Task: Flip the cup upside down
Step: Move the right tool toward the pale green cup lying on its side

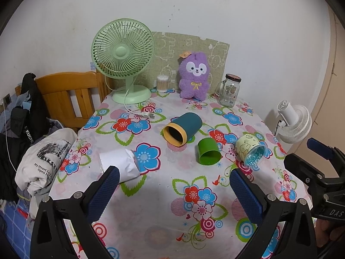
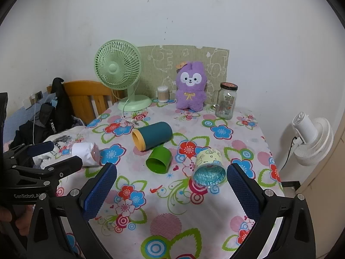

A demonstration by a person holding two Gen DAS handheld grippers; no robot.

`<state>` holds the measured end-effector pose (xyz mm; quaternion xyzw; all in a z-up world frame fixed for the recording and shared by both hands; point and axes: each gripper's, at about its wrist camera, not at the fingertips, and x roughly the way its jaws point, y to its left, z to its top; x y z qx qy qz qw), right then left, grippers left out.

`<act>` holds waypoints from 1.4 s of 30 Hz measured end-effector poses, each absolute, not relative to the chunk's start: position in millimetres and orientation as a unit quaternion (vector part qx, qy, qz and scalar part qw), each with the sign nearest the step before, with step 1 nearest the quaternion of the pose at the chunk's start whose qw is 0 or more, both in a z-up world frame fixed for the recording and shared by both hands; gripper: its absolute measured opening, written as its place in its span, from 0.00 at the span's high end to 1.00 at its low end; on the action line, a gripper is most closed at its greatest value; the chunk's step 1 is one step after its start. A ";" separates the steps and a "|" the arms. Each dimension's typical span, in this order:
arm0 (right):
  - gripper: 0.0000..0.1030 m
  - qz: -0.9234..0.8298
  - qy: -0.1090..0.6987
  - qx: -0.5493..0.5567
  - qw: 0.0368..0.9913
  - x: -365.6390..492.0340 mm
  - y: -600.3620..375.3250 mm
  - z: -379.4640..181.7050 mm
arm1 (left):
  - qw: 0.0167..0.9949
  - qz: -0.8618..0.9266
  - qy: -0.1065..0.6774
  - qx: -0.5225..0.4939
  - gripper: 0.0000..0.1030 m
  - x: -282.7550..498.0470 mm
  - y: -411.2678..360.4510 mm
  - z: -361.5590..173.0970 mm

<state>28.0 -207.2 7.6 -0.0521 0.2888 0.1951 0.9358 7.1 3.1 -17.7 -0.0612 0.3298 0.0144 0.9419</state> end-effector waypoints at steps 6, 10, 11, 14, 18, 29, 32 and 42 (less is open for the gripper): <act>0.00 0.189 0.283 -0.064 0.938 37.3 -206.0 10.0 | 0.940 0.005 0.337 -0.047 0.00 14.6 0.2 -21.3; 0.00 0.180 0.310 -0.051 0.932 60.9 -210.4 6.9 | 0.939 -0.003 0.343 -0.023 0.00 28.9 -4.6 -23.9; 0.00 0.179 0.319 -0.050 0.929 68.0 -210.4 5.7 | 0.939 -0.007 0.344 -0.018 0.00 32.8 -6.2 -24.4; 0.00 0.166 0.329 -0.059 0.928 84.4 -209.6 3.5 | 0.937 -0.022 0.349 -0.001 0.00 47.8 -10.3 -25.0; 0.00 0.153 0.344 -0.052 0.925 112.1 -213.1 1.8 | 0.930 -0.043 0.364 0.019 0.00 73.7 -15.7 -27.9; 0.00 0.107 0.451 0.011 0.886 199.6 -236.8 -36.9 | 0.910 -0.093 0.397 0.075 0.00 151.7 -41.6 -43.9; 0.00 0.117 0.490 0.025 0.864 218.8 -239.2 -56.4 | 0.899 -0.114 0.413 0.086 0.00 170.3 -50.3 -52.6; 0.00 0.121 0.527 -0.058 0.839 251.0 -226.8 -81.3 | 0.875 -0.142 0.452 0.102 0.00 198.8 -71.9 -78.7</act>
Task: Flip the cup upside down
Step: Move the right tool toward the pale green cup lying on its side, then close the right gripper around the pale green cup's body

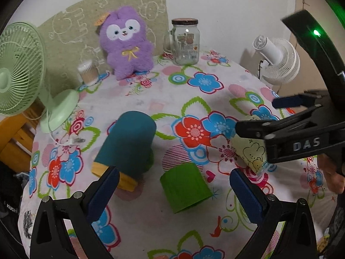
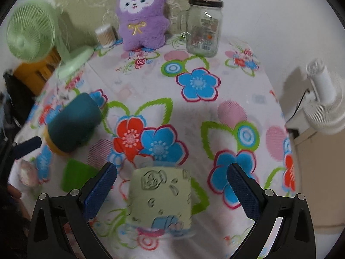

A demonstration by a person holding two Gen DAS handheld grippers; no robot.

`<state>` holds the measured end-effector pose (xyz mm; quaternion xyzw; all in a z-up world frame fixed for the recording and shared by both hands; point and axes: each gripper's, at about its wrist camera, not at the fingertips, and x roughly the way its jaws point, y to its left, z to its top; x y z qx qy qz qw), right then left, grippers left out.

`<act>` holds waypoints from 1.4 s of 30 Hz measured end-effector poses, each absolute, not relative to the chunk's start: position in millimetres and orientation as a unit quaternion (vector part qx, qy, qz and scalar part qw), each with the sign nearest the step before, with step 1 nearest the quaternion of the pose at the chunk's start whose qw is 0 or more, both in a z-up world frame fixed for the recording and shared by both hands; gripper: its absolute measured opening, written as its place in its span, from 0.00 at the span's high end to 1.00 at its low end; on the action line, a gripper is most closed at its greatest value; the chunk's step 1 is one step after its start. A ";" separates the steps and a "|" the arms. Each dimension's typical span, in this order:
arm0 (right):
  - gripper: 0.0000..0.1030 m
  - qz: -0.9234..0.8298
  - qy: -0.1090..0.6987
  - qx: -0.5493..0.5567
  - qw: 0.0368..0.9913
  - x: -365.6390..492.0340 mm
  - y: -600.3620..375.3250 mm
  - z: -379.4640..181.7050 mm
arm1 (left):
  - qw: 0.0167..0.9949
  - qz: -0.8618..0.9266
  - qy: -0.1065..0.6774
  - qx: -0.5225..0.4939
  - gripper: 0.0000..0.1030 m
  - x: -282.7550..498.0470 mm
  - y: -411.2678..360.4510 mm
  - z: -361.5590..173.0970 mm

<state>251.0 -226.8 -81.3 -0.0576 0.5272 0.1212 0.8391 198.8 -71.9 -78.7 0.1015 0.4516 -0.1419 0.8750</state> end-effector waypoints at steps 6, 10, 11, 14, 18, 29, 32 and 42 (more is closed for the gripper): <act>0.00 0.157 0.554 -0.071 0.815 258.9 -222.4 -93.5 | 0.867 -0.157 0.460 0.106 0.00 202.2 -84.2 -83.9; 0.01 0.157 0.564 -0.072 0.807 263.5 -224.8 -102.5 | 0.863 -0.161 0.465 0.113 0.00 203.0 -90.9 -87.3; 0.01 0.155 0.565 -0.074 0.807 263.8 -224.8 -102.8 | 0.863 -0.161 0.465 0.115 0.00 202.6 -91.4 -87.8; 0.01 0.159 0.562 -0.079 0.808 262.3 -225.3 -101.8 | 0.863 -0.159 0.465 0.121 0.00 200.6 -92.0 -88.6; 0.17 0.173 0.569 -0.086 0.800 257.8 -225.4 -103.8 | 0.864 -0.157 0.465 0.117 0.00 197.1 -88.6 -87.5; 0.39 0.197 0.579 -0.104 0.784 240.4 -220.4 -106.9 | 0.864 -0.160 0.464 0.114 0.00 178.1 -85.3 -84.8; 0.40 0.203 0.572 -0.108 0.787 232.4 -219.5 -100.2 | 0.865 -0.160 0.462 0.114 0.00 168.9 -82.5 -82.5; 0.41 0.315 0.545 -0.188 0.753 163.6 -172.8 -78.2 | 0.864 -0.167 0.461 0.116 0.00 106.7 -63.1 -80.5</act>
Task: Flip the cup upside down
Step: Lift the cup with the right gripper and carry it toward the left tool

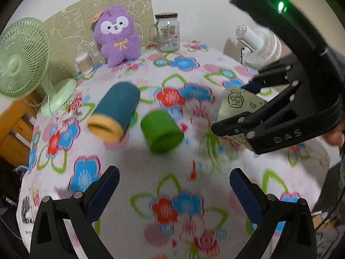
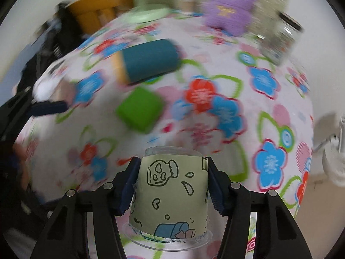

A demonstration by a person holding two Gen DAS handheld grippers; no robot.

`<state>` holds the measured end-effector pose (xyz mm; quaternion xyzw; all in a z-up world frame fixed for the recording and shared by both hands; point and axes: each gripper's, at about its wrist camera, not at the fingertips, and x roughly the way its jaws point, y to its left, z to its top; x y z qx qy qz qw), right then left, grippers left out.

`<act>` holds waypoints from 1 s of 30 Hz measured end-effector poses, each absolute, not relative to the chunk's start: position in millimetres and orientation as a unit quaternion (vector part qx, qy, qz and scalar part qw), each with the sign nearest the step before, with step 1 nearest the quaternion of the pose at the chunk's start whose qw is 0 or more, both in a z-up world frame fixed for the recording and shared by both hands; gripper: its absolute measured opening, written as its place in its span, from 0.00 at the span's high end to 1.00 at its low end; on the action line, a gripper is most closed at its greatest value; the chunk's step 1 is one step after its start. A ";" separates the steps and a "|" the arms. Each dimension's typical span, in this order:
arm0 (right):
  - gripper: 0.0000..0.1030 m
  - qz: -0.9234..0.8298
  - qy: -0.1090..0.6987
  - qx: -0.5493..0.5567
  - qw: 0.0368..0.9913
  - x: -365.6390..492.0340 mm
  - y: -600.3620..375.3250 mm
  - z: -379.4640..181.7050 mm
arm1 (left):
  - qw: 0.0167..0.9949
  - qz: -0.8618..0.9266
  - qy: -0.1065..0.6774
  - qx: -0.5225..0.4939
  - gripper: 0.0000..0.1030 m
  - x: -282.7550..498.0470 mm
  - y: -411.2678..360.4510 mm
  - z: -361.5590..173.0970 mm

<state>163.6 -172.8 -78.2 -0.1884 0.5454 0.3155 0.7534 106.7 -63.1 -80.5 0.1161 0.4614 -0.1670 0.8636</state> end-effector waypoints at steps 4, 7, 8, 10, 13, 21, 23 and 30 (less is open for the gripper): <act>0.41 0.355 0.541 -0.222 0.729 139.1 -156.7 -79.6 | 0.860 -0.167 0.467 0.121 0.00 81.2 -56.1 -85.1; 0.41 0.393 0.539 -0.241 0.705 121.1 -142.1 -84.1 | 0.854 -0.174 0.477 0.109 0.00 65.6 -49.4 -89.8; 0.41 0.397 0.538 -0.247 0.701 117.7 -138.6 -85.8 | 0.853 -0.175 0.480 0.105 0.00 60.8 -47.3 -91.2; 0.41 0.418 0.535 -0.268 0.683 107.6 -129.0 -90.8 | 0.851 -0.175 0.484 0.101 0.00 51.4 -42.9 -93.1; 0.41 0.445 0.525 -0.307 0.658 90.8 -115.2 -99.3 | 0.851 -0.173 0.486 0.100 0.00 36.7 -36.4 -95.3; 0.20 0.480 0.510 -0.354 0.620 68.0 -105.0 -118.0 | 0.841 -0.187 0.486 0.145 0.00 10.1 -38.1 -107.3; 0.17 0.485 0.505 -0.344 0.626 68.5 -107.8 -112.5 | 0.839 -0.189 0.487 0.150 0.00 9.2 -39.9 -109.9; 0.07 0.467 0.480 -0.316 0.671 72.1 -142.8 -80.7 | 0.837 -0.207 0.481 0.159 0.00 17.4 -47.6 -105.2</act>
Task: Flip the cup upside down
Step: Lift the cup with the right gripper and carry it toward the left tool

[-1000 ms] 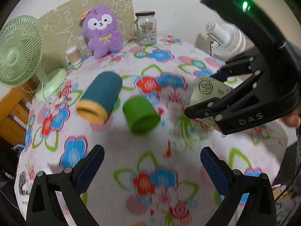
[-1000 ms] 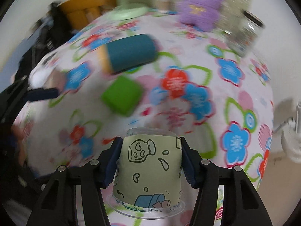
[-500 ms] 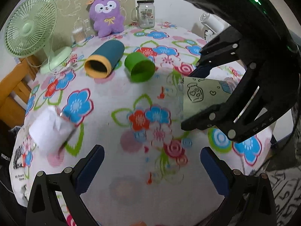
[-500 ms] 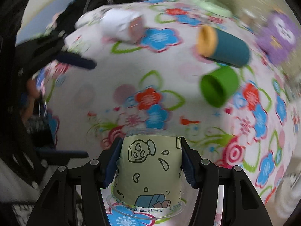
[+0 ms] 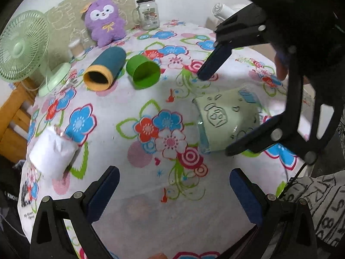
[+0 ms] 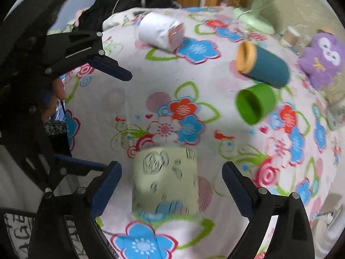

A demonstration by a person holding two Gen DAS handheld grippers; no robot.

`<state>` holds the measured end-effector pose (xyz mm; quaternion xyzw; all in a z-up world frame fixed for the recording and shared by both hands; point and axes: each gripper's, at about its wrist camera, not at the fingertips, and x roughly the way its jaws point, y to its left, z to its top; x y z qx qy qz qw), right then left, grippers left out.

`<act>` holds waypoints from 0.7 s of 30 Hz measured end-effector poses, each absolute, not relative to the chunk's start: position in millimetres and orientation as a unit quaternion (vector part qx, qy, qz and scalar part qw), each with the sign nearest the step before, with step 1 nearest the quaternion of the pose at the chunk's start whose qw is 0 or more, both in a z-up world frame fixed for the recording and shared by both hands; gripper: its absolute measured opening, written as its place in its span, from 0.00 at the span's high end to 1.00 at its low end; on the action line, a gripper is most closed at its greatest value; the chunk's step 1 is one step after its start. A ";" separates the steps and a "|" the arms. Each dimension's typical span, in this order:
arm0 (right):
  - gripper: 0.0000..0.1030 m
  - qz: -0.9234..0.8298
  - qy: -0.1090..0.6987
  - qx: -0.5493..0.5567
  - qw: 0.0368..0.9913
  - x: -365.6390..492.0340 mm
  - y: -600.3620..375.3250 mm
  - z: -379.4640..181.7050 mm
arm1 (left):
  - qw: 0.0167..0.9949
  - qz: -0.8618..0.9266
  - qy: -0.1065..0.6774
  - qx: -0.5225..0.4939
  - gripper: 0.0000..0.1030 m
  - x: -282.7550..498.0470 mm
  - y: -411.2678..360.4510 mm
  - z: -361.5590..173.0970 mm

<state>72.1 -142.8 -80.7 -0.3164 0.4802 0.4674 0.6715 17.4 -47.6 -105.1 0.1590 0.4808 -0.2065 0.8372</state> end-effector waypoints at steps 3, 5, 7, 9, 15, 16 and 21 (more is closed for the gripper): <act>0.07 0.462 0.474 -0.285 0.693 67.5 -170.9 -67.9 | 0.836 -0.216 0.474 0.173 0.00 25.2 -55.3 -100.5; 0.07 0.458 0.474 -0.262 0.705 63.4 -187.6 -63.4 | 0.834 -0.228 0.468 0.185 0.00 30.1 -62.9 -98.2; 0.07 0.451 0.479 -0.238 0.714 56.8 -206.4 -62.4 | 0.830 -0.245 0.456 0.207 0.00 36.2 -72.3 -96.8; 0.07 0.438 0.489 -0.211 0.724 53.5 -226.3 -67.8 | 0.826 -0.256 0.446 0.229 0.00 42.8 -81.3 -96.4; 0.07 0.411 0.519 -0.162 0.732 41.6 -260.0 -85.7 | 0.800 -0.292 0.435 0.293 0.00 58.9 -108.4 -103.0; 0.07 0.410 0.521 -0.157 0.732 40.0 -262.3 -87.7 | 0.791 -0.302 0.436 0.305 0.00 60.7 -113.2 -106.2; 0.07 0.412 0.523 -0.154 0.730 37.0 -260.8 -94.3 | 0.763 -0.336 0.448 0.324 0.00 63.1 -124.2 -119.3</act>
